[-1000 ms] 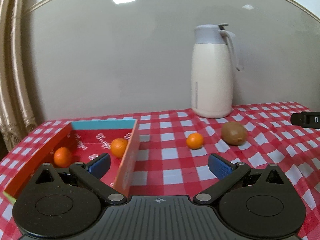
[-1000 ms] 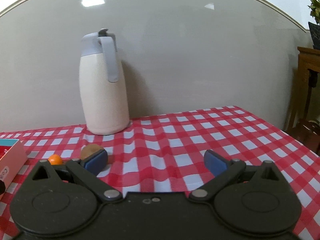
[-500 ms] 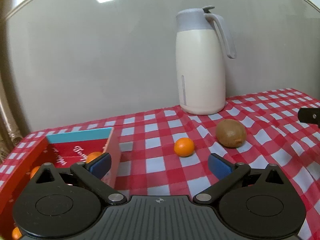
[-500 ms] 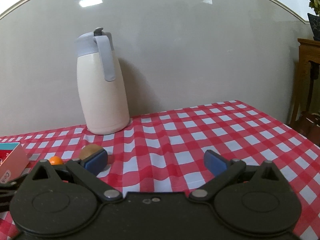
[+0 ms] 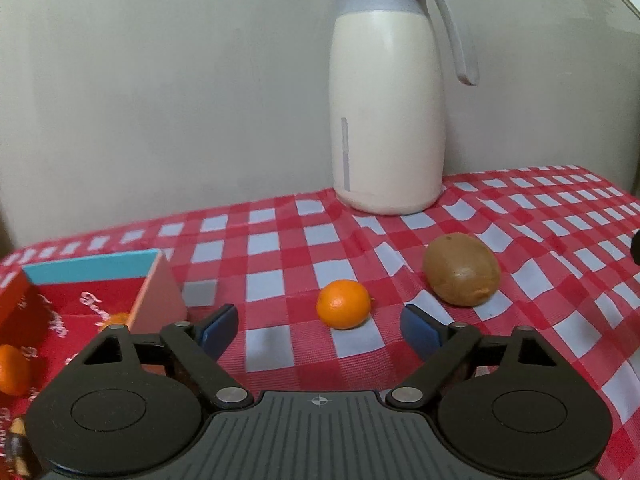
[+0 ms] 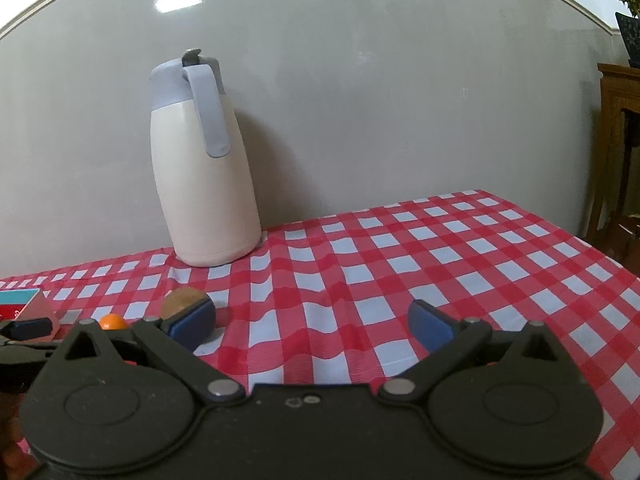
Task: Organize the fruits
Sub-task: 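Move the left tool to the small mandarin and close on it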
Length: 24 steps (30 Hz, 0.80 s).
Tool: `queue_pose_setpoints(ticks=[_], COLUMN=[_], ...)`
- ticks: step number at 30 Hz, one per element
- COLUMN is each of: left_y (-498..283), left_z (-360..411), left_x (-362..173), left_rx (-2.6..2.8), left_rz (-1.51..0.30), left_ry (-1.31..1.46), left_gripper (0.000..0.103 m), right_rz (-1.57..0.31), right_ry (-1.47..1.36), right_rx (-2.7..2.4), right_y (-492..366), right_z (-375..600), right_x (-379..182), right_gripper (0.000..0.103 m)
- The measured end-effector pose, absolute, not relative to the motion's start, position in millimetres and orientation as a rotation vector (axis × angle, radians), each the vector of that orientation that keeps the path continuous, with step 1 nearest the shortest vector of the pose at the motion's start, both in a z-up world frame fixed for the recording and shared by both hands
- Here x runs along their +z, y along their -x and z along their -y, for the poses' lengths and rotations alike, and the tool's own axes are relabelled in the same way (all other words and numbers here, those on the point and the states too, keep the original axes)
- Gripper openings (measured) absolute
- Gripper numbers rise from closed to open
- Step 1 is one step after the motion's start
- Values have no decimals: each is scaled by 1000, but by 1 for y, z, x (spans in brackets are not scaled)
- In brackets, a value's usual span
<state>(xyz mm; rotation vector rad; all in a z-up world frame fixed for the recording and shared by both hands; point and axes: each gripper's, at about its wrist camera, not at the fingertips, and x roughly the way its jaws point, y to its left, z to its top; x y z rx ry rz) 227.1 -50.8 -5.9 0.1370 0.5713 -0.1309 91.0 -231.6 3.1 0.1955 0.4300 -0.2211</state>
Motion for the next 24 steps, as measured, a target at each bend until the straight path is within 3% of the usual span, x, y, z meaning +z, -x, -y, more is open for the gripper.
queue_pose_setpoints(ticks=[15,24], left_y=[-255,-261], left_z=[63,65], left_x=[-19,-21], left_rx=[-179,-182], left_rz=[-619,-632], left_ry=[-138,-134], left_gripper=[70,69], right_rz=[-392,-395], right_ry=[-177,-159], right_rx=[-353,-422], right_y=[-88,-87], right_z=[238,240], right_x=[3,1], right_gripper=[103,103])
